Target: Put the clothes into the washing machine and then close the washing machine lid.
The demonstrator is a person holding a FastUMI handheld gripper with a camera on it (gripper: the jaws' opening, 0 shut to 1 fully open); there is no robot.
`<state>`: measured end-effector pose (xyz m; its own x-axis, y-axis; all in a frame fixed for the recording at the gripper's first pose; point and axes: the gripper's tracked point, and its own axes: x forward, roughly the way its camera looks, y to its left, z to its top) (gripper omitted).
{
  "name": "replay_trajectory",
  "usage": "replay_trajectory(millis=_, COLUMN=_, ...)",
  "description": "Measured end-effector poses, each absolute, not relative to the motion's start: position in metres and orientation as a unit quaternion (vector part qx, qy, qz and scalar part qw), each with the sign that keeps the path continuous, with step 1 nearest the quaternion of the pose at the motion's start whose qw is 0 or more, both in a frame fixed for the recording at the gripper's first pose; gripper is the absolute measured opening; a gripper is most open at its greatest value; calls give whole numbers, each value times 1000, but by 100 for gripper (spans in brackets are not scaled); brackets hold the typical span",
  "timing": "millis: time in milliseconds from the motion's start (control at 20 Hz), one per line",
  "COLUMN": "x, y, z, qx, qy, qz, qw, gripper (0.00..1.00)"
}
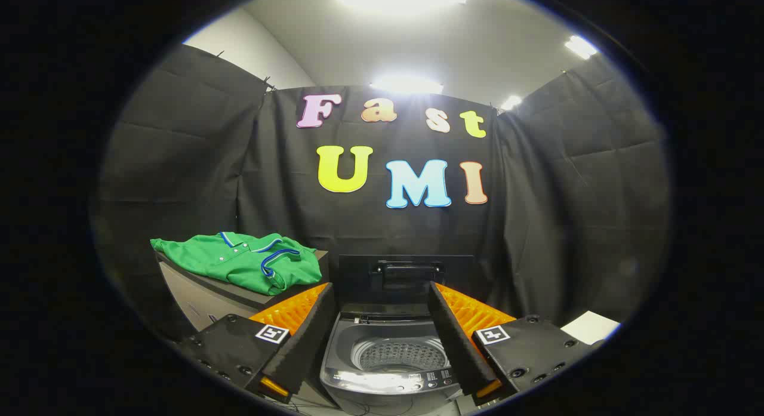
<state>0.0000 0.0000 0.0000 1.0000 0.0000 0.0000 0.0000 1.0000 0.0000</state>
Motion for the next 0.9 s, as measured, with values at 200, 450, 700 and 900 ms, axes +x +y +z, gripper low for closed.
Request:
replay_trajectory(millis=200, x=-3, y=-1, z=-2, qx=6, qy=1, qz=0, qw=1000, gripper=98)
replay_trajectory(millis=450, x=-8, y=-4, z=0, qx=-1, qy=-3, qz=2, qw=1000, gripper=98)
replay_trajectory(millis=700, x=-13, y=-5, z=0, qx=3, qy=-2, qz=10, qw=1000, gripper=98)
replay_trajectory(millis=900, x=-17, y=-9, z=3, qx=-4, qy=-7, qz=15, qw=1000, gripper=98)
